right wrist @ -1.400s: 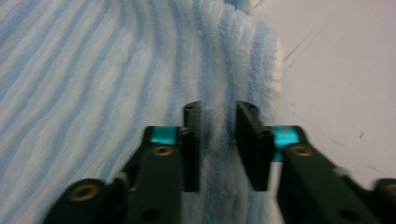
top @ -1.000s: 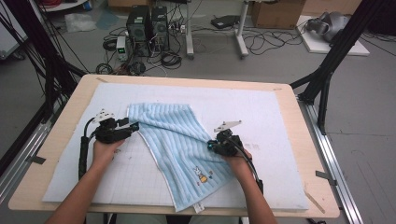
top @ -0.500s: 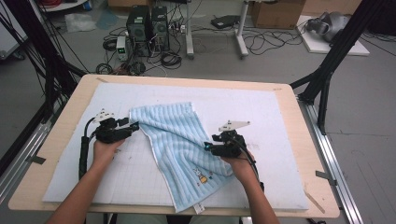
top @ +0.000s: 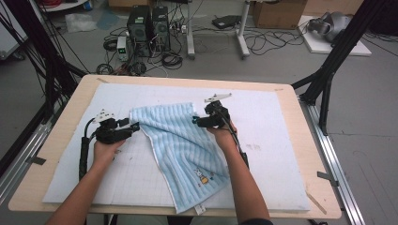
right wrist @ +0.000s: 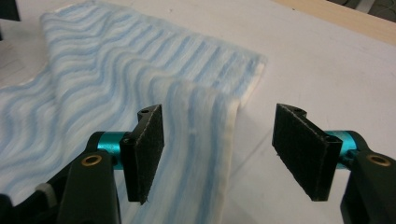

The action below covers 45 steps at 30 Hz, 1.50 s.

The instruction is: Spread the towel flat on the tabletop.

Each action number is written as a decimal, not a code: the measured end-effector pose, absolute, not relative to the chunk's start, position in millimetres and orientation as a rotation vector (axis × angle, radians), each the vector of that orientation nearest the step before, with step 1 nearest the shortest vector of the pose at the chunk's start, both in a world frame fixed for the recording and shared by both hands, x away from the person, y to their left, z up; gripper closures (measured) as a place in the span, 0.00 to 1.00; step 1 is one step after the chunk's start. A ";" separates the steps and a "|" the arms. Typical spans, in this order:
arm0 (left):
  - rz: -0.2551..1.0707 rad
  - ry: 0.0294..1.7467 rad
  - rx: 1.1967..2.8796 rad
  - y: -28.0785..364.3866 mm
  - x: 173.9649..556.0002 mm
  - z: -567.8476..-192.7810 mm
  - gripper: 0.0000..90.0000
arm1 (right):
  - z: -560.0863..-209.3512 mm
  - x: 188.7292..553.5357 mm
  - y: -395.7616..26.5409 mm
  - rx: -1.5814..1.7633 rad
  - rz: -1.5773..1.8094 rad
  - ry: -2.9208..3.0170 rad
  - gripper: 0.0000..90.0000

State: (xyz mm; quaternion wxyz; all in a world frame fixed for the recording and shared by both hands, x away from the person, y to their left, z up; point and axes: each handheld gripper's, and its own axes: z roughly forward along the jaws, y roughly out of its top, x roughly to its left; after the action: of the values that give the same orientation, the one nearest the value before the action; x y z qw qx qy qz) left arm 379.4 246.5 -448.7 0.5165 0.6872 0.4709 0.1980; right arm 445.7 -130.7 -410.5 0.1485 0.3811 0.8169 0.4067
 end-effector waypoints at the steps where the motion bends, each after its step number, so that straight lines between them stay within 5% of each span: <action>1: 0.478 1.130 1.650 246.0 379.4 -449.0 0.45 | -411.7 451.4 -127.1 1.103 1.174 2.347 0.37; 14: 0.470 1.131 1.648 246.6 379.1 -448.9 0.45 | -429.6 507.3 -78.1 1.135 1.048 2.448 0.44; 17: 0.463 1.137 1.639 247.2 378.7 -449.1 0.45 | -438.9 509.9 -71.1 1.137 0.996 2.471 0.53; 22: 0.466 1.130 1.649 246.7 378.1 -448.9 0.45 | -436.8 509.3 -66.7 1.044 0.968 2.493 0.92; 24: 0.465 1.129 1.650 247.2 378.2 -448.9 0.45 | -435.1 508.4 -65.5 0.995 0.889 2.472 0.94; 34: 0.469 1.131 1.648 246.9 377.9 -449.2 0.45 | -412.8 515.4 -133.3 1.304 0.662 2.019 0.92; 41: 0.468 1.131 1.652 246.5 377.9 -449.3 0.45 | -414.6 508.4 -157.7 1.376 0.873 2.088 0.61; 45: 0.472 1.127 1.656 246.1 377.8 -449.1 0.45 | -404.6 492.7 -161.5 1.319 0.984 2.095 0.58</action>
State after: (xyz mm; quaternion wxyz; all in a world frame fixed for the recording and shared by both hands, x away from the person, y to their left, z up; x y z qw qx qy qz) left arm 377.8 246.1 -449.1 0.5157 0.6895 0.4692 0.1964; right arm 492.7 -161.5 -404.6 0.2364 0.4810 0.7641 0.3590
